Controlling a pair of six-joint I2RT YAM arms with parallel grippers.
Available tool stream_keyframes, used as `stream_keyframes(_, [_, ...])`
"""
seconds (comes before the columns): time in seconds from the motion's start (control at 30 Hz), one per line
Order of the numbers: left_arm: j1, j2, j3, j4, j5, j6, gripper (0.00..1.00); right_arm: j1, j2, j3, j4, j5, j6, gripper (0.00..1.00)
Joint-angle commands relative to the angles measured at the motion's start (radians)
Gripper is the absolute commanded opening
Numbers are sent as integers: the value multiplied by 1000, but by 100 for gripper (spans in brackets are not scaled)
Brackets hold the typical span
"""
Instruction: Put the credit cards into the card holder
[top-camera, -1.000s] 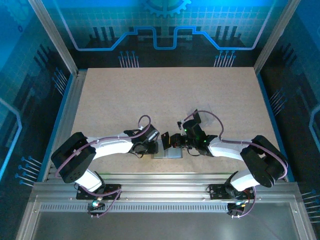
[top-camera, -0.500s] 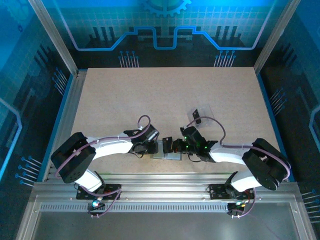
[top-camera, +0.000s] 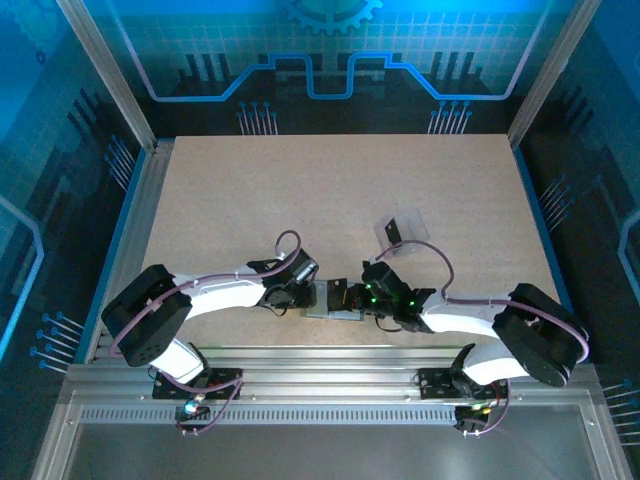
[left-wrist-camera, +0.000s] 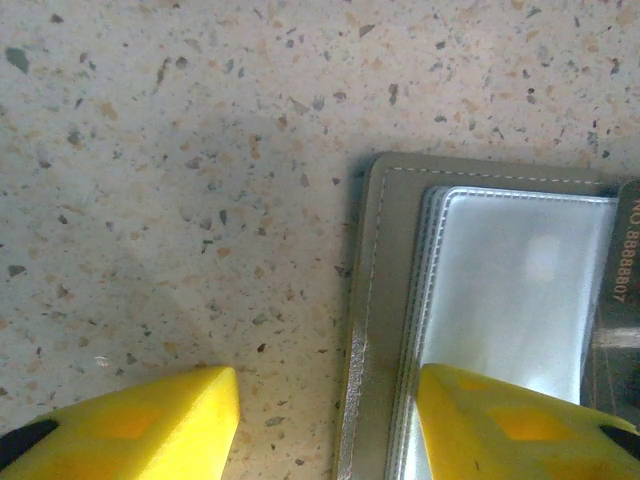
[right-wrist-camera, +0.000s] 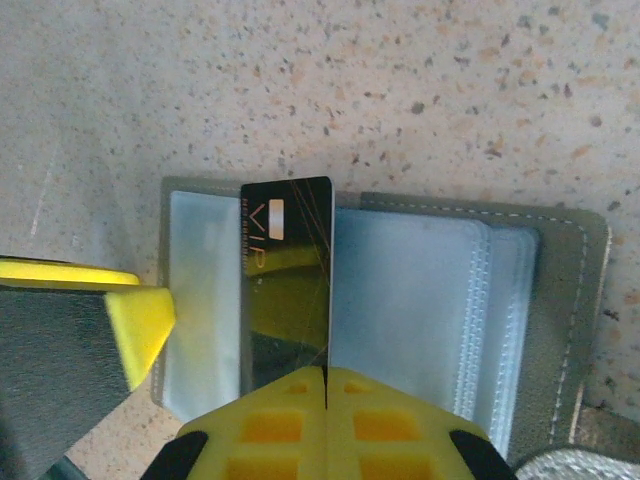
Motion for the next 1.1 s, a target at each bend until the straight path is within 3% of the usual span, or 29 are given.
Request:
stream_keyframes(0.0, [-20,95,-61,89,89,-14,53,21,35,0,-8,14,34,0])
stream_keyframes(0.47, [-20,89,-74,98,86,-14,53,108,-50,-11,-151,180,140,0])
stream_keyframes(1.07, [-19,89,-90,113,89,-18,53,178,-24,15,-190,194,193,0])
